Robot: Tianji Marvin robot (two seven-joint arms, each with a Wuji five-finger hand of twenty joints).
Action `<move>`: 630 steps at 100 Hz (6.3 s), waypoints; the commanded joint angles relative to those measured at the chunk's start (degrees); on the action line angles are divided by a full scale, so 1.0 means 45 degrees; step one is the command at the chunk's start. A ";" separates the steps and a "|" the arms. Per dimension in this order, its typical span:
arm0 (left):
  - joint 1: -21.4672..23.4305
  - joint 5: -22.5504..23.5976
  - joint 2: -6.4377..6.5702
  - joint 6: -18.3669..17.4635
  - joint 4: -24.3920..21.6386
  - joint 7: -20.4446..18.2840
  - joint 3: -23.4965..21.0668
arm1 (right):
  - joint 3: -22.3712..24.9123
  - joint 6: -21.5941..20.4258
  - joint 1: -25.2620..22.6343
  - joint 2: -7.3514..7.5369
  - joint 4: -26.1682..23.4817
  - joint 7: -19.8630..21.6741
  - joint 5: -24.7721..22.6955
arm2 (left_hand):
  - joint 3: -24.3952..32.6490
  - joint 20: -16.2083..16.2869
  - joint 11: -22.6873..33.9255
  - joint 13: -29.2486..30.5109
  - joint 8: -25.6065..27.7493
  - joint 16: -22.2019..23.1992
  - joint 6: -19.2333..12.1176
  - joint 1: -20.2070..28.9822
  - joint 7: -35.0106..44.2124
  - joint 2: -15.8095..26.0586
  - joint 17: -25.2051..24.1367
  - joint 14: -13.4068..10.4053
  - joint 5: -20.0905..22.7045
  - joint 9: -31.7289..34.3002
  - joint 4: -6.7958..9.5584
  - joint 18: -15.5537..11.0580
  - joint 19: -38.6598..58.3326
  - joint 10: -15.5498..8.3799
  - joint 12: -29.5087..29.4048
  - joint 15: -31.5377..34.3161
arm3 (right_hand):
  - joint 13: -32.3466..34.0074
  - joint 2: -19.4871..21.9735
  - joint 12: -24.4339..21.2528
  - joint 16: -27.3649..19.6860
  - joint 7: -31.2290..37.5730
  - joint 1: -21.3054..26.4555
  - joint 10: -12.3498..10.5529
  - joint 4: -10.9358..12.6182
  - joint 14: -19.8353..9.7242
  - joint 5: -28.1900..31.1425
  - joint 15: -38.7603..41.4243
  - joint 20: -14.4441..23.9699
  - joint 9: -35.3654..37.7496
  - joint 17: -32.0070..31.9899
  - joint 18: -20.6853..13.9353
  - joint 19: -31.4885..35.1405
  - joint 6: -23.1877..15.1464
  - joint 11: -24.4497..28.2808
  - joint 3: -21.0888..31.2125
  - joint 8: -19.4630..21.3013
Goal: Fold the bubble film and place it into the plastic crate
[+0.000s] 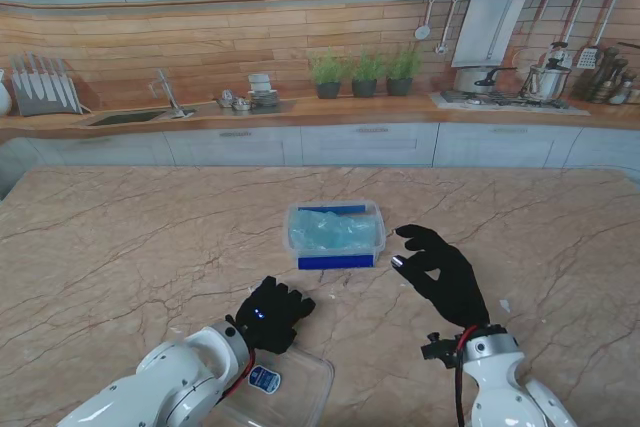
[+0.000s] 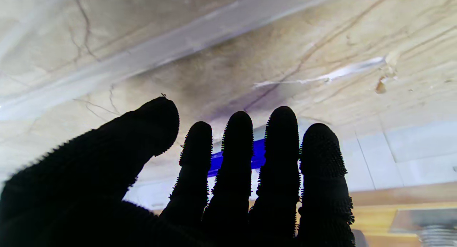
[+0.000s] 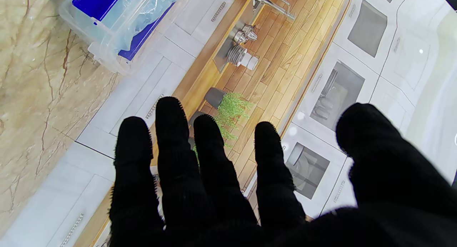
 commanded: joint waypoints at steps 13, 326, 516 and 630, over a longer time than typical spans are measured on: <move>0.0814 0.0142 -0.0010 -0.0777 -0.0819 0.0010 -0.0789 | -0.0021 -0.0020 -0.0067 -0.0049 -0.0036 -0.0004 0.0023 | -0.0619 0.0237 0.0138 0.0102 0.0021 0.0194 -0.0094 -0.0904 0.0094 -0.0148 -0.0158 -0.0003 -0.0314 -0.0102 -0.0538 -0.0010 0.0401 0.0038 0.0100 -0.0021 | -0.0052 0.0491 -0.0070 0.0147 -0.0251 -0.0417 0.0015 0.0265 0.0060 0.0073 0.0121 0.0249 0.0186 -0.0074 -0.0050 -0.0028 -0.0180 -0.0183 -0.0228 -0.0023; -0.8381 -0.7110 -0.3401 0.1293 0.4664 -0.1903 0.8516 | 0.0148 0.0061 -0.0223 -0.0170 -0.0084 -0.0496 0.0080 | -0.2427 0.1307 -0.0252 0.0939 -0.0126 0.1743 -0.1369 0.2193 0.1825 0.0084 0.0833 -0.0375 -0.0059 0.1299 -0.1142 -0.0948 0.1856 -0.0797 0.3065 0.0960 | -0.0041 0.0562 -0.0073 0.0152 -0.0236 -0.0401 0.0054 0.0290 0.0074 0.0277 0.0147 0.0264 0.0210 -0.0090 -0.0045 -0.0025 -0.0203 -0.0180 -0.0265 0.0009; 0.2280 -0.6940 -0.0100 0.5803 -0.3872 -0.6111 -0.3306 | 0.0334 0.4375 -0.0695 0.1228 -0.1585 0.5422 -0.3348 | -1.1689 0.1758 0.0578 0.3003 0.2057 -0.0005 0.1074 0.1060 0.2279 0.8862 0.3185 0.2736 0.3959 0.4140 -0.0183 0.2337 0.2827 0.1448 -0.0500 0.2225 | 0.6631 0.1430 0.3692 0.3928 0.3386 0.0016 0.2237 0.0577 0.0883 0.6778 1.3299 0.1113 0.5649 0.4306 0.0398 0.8801 0.0676 0.7952 -0.0923 0.3673; -0.2227 -1.1963 -0.0291 1.1529 -0.1414 -0.5355 0.1534 | -0.2404 1.0449 0.2239 0.2121 -0.0516 0.9577 -0.3509 | -1.1712 0.1234 -0.1737 -0.0005 -0.1610 -0.0546 0.3089 0.1008 -0.2350 1.0046 0.0648 0.3317 0.1642 0.0857 -0.0093 0.2093 0.0977 0.3188 -0.2737 0.0832 | 0.5359 0.2408 0.3917 0.3885 -0.0920 -0.0542 0.2636 0.0617 0.0848 0.4090 1.3517 0.0913 0.3948 0.3165 0.0012 0.9055 0.2833 0.7748 -0.1212 0.2707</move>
